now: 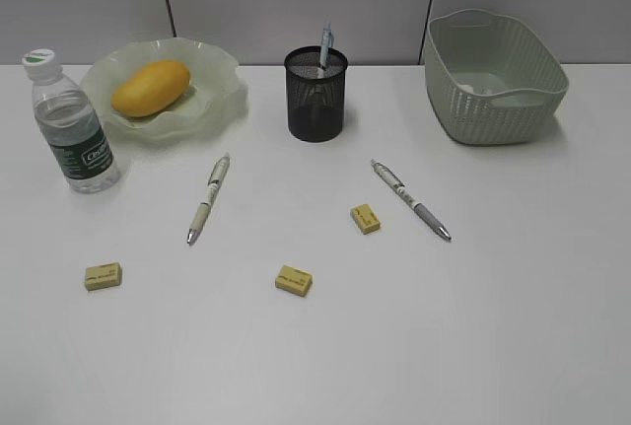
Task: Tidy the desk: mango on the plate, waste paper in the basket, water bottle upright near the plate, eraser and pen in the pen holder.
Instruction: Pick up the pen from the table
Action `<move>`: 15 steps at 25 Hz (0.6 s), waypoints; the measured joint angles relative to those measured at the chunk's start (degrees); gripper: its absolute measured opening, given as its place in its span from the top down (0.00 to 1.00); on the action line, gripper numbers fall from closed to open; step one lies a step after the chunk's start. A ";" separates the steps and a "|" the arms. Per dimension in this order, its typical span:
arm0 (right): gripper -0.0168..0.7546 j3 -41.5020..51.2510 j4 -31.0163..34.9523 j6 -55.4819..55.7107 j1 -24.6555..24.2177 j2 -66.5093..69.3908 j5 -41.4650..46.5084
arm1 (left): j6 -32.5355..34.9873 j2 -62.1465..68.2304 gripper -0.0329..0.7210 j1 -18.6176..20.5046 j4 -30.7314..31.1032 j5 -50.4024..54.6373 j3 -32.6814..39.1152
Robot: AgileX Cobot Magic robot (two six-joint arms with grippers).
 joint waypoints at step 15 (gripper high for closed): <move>0.31 11.09 -5.98 7.18 0.00 -19.71 -1.68 | 0.00 0.00 0.46 0.00 0.00 -0.05 0.00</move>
